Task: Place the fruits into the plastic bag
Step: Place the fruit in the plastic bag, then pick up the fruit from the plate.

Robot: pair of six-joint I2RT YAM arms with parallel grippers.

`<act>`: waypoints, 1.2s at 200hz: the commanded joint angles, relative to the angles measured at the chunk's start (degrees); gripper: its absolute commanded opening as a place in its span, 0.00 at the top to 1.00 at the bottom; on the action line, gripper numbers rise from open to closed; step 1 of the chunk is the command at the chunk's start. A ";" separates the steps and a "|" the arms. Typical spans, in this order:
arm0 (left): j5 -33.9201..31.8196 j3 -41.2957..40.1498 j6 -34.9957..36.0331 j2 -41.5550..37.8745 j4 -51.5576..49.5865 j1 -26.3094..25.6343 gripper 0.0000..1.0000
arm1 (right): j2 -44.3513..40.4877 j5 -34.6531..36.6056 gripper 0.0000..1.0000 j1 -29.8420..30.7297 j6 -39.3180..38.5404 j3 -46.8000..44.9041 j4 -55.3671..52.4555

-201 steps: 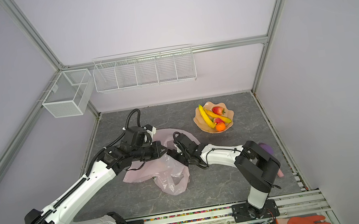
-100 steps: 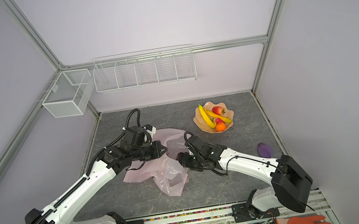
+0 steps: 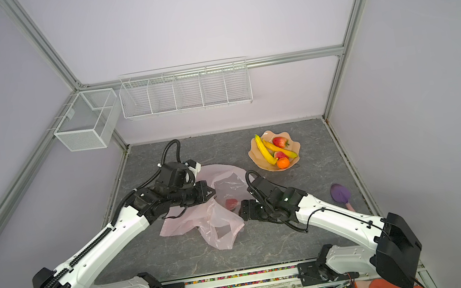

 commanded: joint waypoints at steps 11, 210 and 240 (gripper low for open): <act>0.77 -0.46 0.21 0.35 0.43 0.27 1.00 | -1.61 2.26 0.11 -1.64 -3.07 3.12 -4.66; 0.20 -0.20 0.21 -1.41 -1.31 0.28 1.00 | 30.31 14.14 0.12 -34.15 -38.68 33.28 -13.55; 0.02 -0.23 0.25 -1.70 -1.81 0.28 1.00 | 37.37 15.30 0.15 -34.81 -40.99 37.77 -13.51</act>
